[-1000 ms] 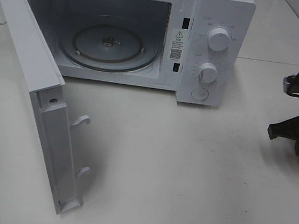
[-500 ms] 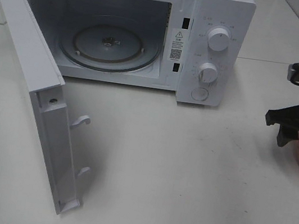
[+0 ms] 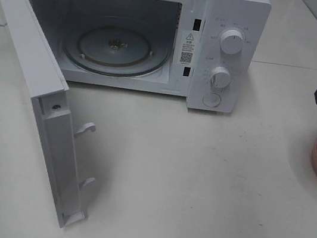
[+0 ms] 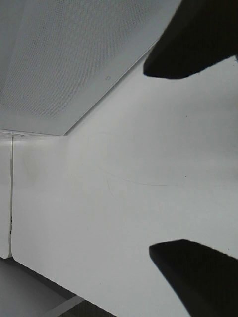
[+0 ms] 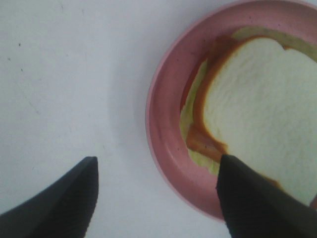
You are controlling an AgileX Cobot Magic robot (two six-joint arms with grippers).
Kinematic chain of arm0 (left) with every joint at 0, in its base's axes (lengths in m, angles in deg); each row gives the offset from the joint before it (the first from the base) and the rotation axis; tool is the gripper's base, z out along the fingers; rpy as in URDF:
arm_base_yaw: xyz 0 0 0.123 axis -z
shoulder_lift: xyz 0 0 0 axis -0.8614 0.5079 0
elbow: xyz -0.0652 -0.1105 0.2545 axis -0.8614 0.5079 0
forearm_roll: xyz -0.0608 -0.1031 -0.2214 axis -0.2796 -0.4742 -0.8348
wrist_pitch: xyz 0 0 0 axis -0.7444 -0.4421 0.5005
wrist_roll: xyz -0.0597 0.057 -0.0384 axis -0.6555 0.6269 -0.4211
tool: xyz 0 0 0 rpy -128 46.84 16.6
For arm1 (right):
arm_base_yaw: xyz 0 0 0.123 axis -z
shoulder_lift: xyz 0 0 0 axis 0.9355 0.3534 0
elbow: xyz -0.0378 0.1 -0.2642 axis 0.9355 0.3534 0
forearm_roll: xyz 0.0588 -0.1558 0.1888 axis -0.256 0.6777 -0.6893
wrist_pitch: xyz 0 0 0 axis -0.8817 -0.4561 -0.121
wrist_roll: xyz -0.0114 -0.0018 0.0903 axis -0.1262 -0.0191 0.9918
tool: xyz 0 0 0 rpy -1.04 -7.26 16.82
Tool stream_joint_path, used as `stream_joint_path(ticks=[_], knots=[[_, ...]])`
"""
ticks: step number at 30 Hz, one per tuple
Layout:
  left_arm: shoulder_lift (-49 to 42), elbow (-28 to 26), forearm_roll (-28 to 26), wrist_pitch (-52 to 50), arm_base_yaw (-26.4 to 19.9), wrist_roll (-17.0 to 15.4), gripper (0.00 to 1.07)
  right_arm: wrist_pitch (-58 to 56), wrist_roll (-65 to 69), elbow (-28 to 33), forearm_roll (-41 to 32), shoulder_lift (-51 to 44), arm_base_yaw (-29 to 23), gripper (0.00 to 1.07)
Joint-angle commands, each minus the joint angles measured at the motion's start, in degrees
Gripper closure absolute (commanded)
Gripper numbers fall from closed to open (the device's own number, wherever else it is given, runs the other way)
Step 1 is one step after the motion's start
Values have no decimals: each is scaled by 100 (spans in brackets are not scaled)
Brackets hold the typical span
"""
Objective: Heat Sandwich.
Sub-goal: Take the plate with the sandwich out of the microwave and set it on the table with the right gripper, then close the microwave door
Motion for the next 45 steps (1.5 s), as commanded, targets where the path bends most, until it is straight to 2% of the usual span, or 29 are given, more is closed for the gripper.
stream_joint_path(ticks=[1, 3, 8, 11, 12, 14, 17, 20, 21, 23, 27, 29, 34, 39, 45], knots=[[-92, 23, 0, -80, -17, 11, 25, -848, -676, -264, -498, -63, 223, 40], [-92, 23, 0, -80, -17, 11, 25, -1220, -1209, -298, -1060, -178, 304, 40], [-92, 23, 0, -80, -17, 11, 25, -1627, -1541, -286, -1558, -665, 304, 40], [-92, 23, 0, -80, -17, 11, 25, -1696, -1541, -178, -1570, -980, 304, 40], [-92, 23, 0, -80, -17, 11, 25, -1696, -1541, 57, -1547, -1404, 304, 40], [-92, 23, 0, -80, -17, 11, 25, -1696, -1530, 183, -1536, -1587, 304, 40], [-92, 23, 0, -80, -17, 11, 25, -1696, -1524, 848, -1524, -2504, 304, 40], [-92, 23, 0, -80, -17, 11, 25, -1679, -1495, 1180, -1524, -2911, 298, 40], [-92, 23, 0, -80, -17, 11, 25, -1650, -1461, 1547, -1524, -3329, 298, 40], [-92, 23, 0, -80, -17, 11, 25, -1650, -1450, 1684, -1524, -3552, 298, 40], [-92, 23, 0, -80, -17, 11, 25, -1776, -1358, 2326, -1518, -4629, 298, 40], [-92, 23, 0, -80, -17, 11, 25, -1845, -1352, 2412, -1518, -4801, 298, 40], [-92, 23, 0, -80, -17, 11, 25, -2223, -1358, 2676, -1455, -6010, 298, 40], [-92, 23, 0, -80, -17, 11, 25, -2292, -1352, 2911, -1289, -6824, 286, 40], [-92, 23, 0, -80, -17, 11, 25, -2177, -1289, 3008, -1266, -7403, 286, 40]])
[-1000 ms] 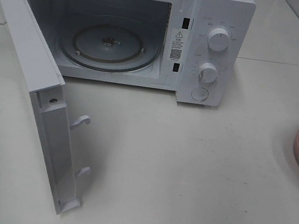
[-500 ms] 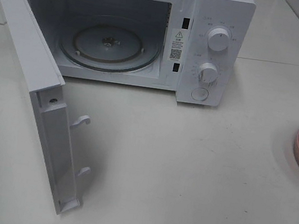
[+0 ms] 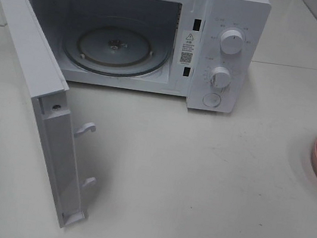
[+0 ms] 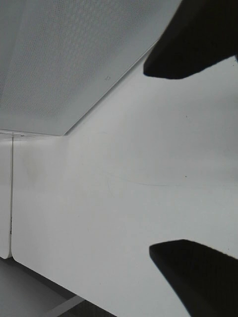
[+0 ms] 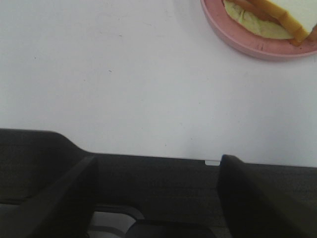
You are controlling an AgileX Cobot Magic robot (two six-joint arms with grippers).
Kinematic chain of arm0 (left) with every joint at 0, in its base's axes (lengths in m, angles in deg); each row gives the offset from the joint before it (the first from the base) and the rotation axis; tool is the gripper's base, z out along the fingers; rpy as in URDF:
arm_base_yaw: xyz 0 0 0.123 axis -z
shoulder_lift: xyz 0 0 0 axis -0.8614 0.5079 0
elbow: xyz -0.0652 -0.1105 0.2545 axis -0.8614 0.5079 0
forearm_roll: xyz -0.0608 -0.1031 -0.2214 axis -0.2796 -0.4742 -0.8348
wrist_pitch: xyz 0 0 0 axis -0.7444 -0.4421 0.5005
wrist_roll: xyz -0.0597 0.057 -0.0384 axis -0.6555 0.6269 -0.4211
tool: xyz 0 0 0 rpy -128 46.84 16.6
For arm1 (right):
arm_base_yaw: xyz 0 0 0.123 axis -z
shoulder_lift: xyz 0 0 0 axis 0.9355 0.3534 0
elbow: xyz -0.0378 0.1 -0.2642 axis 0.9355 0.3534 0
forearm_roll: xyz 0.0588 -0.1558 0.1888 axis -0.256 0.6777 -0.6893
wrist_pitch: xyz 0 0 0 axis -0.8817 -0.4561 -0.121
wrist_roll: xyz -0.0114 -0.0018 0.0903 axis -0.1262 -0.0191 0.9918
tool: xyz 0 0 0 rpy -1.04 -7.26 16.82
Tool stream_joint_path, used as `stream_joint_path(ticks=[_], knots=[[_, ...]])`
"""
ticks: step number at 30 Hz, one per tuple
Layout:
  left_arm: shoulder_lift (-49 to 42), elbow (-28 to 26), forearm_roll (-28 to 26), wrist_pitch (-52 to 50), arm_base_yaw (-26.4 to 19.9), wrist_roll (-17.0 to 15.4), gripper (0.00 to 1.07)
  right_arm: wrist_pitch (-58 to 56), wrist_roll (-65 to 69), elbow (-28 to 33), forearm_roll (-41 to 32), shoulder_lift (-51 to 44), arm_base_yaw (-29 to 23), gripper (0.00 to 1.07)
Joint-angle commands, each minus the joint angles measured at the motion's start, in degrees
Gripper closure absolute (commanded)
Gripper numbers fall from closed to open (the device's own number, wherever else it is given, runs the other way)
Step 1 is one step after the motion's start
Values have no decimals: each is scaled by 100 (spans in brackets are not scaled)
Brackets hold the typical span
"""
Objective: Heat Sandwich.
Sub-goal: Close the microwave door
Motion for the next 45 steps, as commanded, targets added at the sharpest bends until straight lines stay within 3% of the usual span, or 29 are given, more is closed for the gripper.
stream_joint_path(ticks=[1, 18, 31, 39, 45], knots=[[-92, 23, 0, -80, -17, 11, 25, 132, 46, 29, 11, -281, 11, 40], [-92, 23, 0, -80, -17, 11, 25, 344, 46, 57, 138, -2217, 11, 40], [-92, 23, 0, -80, -17, 11, 25, 888, 218, 292, 223, -2200, 11, 40], [-92, 23, 0, -80, -17, 11, 25, 888, 527, 292, 453, -2200, -590, 40], [-92, 23, 0, -80, -17, 11, 25, 888, 619, 292, 510, -2200, -590, 40]])
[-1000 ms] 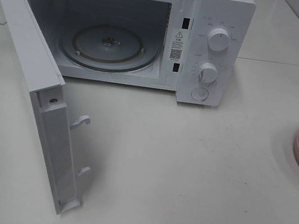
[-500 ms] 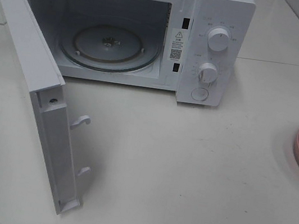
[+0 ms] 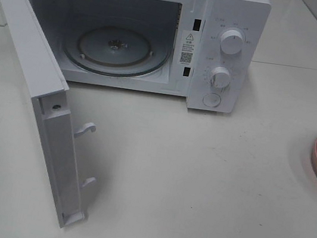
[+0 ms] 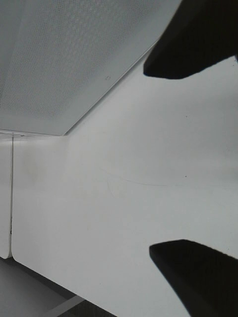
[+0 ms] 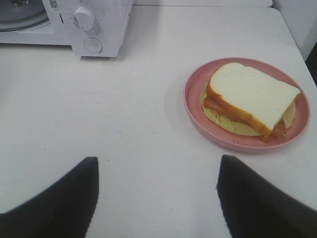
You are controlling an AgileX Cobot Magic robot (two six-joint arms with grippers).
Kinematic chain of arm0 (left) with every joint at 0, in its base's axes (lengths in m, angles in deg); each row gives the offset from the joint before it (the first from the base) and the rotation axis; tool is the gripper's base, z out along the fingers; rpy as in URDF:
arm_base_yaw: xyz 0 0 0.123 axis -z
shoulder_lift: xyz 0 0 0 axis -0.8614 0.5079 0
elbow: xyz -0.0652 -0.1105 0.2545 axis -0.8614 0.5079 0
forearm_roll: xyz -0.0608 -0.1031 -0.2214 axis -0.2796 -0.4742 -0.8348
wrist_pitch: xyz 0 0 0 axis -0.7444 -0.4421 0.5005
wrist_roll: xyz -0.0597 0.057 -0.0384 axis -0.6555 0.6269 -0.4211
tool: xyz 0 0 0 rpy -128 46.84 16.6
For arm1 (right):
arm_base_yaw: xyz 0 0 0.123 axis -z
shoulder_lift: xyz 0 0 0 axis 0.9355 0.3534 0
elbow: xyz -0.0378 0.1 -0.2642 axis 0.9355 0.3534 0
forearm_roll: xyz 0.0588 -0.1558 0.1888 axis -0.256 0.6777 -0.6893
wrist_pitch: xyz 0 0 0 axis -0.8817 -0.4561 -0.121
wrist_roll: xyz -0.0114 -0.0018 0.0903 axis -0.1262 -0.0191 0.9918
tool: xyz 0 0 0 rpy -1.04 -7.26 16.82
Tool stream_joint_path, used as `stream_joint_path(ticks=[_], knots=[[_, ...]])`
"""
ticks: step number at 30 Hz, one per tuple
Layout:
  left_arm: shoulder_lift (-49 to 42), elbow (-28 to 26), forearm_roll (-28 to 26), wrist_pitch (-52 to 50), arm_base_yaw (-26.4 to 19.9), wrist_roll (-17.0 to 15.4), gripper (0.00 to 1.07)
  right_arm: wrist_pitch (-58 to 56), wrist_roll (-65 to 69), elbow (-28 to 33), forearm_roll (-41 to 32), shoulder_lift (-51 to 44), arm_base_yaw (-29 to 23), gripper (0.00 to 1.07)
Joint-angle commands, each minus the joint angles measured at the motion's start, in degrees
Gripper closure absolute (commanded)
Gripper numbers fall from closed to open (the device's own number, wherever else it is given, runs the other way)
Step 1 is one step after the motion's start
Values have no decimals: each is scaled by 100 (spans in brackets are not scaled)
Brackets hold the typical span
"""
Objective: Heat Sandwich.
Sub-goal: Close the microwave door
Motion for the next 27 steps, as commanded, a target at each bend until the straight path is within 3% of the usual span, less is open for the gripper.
stream_joint_path(ticks=[1, 27], knots=[[-92, 23, 0, -80, -17, 11, 25, 29, 97, 17, 57, -149, -11, 40], [-92, 23, 0, -80, -17, 11, 25, 29, 97, 17, 52, -149, -11, 40]])
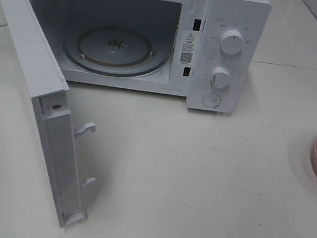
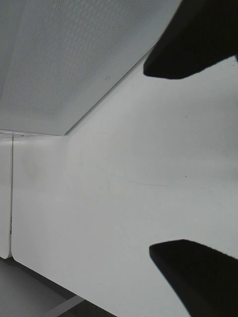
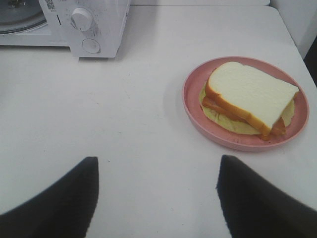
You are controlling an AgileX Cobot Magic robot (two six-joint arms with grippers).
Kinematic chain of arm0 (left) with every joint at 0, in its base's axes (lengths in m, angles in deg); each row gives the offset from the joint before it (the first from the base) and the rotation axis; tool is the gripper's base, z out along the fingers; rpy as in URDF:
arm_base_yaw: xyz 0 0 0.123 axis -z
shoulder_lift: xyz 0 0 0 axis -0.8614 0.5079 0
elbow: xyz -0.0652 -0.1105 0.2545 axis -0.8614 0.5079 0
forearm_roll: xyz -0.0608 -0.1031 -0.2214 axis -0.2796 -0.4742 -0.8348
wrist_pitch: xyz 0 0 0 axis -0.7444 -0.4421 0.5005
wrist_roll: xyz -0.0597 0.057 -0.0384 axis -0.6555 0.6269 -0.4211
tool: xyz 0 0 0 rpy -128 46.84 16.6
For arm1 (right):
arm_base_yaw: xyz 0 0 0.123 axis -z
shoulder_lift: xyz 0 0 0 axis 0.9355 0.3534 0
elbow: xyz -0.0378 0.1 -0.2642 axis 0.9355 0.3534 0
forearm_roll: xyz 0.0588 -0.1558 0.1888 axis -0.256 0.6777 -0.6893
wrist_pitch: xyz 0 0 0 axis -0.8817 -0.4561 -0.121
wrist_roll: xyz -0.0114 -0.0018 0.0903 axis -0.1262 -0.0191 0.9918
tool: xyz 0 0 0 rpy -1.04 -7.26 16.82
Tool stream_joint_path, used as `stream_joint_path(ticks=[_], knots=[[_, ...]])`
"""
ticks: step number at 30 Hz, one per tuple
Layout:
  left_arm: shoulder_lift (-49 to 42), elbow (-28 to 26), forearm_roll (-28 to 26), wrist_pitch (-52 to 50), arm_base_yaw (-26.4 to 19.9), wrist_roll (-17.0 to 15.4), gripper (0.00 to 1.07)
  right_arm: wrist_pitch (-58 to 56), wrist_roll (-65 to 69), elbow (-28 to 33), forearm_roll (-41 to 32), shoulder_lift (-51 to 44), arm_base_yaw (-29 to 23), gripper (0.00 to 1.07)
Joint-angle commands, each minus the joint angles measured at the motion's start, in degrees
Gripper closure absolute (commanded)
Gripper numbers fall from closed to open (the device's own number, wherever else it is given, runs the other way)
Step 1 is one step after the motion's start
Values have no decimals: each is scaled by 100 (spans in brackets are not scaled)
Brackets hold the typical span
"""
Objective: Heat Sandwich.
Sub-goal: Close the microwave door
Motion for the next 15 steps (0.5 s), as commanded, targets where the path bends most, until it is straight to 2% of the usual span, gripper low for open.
stream_joint_path(ticks=[1, 15], knots=[[-92, 23, 0, -80, -17, 11, 25, 29, 17, 17, 52, -149, -11, 40], [-92, 23, 0, -80, -17, 11, 25, 29, 11, 17, 52, -149, -11, 40]])
